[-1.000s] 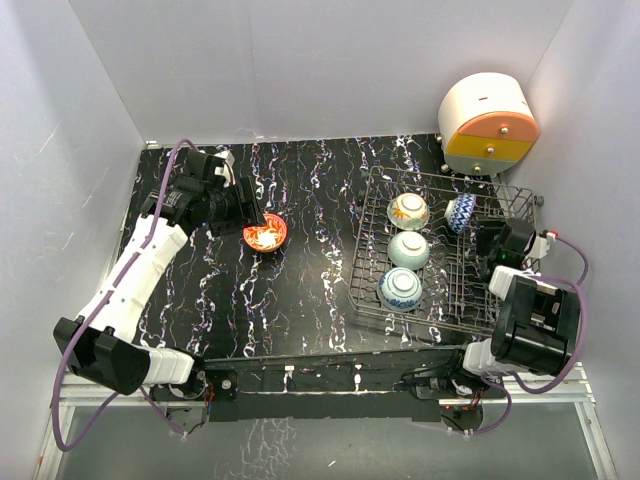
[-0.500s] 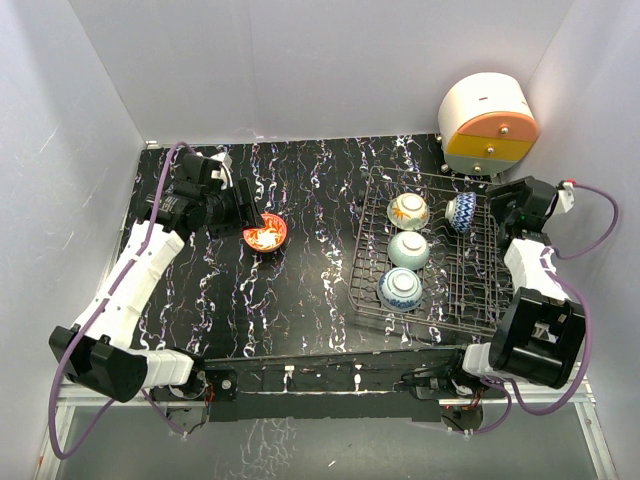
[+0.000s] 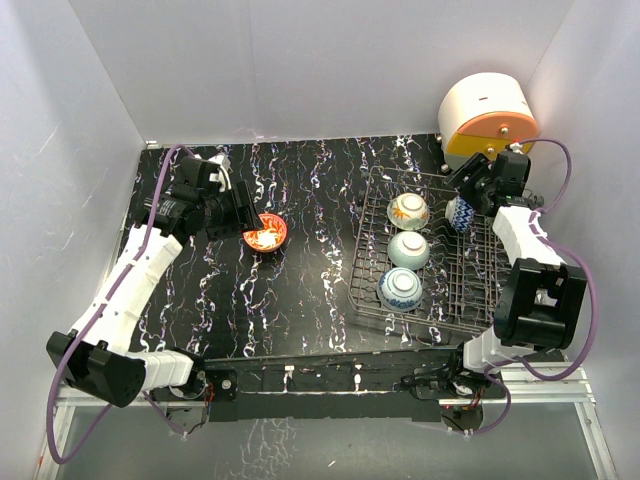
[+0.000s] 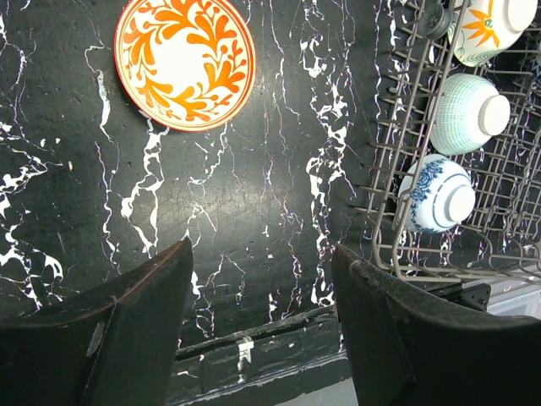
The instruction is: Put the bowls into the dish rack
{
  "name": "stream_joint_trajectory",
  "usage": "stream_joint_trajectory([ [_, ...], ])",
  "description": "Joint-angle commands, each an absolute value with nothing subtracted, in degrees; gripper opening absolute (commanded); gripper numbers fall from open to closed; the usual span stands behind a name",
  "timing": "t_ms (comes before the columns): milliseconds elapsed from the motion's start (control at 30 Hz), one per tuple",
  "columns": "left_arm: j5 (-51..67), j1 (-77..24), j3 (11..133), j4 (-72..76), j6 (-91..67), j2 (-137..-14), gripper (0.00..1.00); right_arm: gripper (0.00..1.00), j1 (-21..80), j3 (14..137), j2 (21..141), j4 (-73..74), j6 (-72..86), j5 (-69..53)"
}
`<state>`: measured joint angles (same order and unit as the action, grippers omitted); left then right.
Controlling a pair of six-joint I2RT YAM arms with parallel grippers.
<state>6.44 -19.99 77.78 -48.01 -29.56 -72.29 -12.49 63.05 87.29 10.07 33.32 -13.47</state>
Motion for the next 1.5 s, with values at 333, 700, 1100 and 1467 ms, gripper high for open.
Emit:
stream_joint_trajectory([
  [333,4.8,-20.0,77.5,-48.7,-28.3,-70.3,0.64,0.67,-13.0,65.5,89.2,14.3,30.9,1.4],
  [700,5.2,-20.0,77.7,-48.2,-28.3,-71.2,0.64,0.68,-14.4,65.1,87.8,15.0,29.5,2.2],
  [1100,5.1,-20.1,80.4,-48.4,-28.6,-71.7,0.65,0.68,-7.7,73.1,84.6,21.7,26.1,2.2],
  [1467,-11.2,-20.0,94.4,-53.1,-29.1,-71.3,0.69,0.68,25.1,90.0,96.5,27.2,24.8,3.7],
])
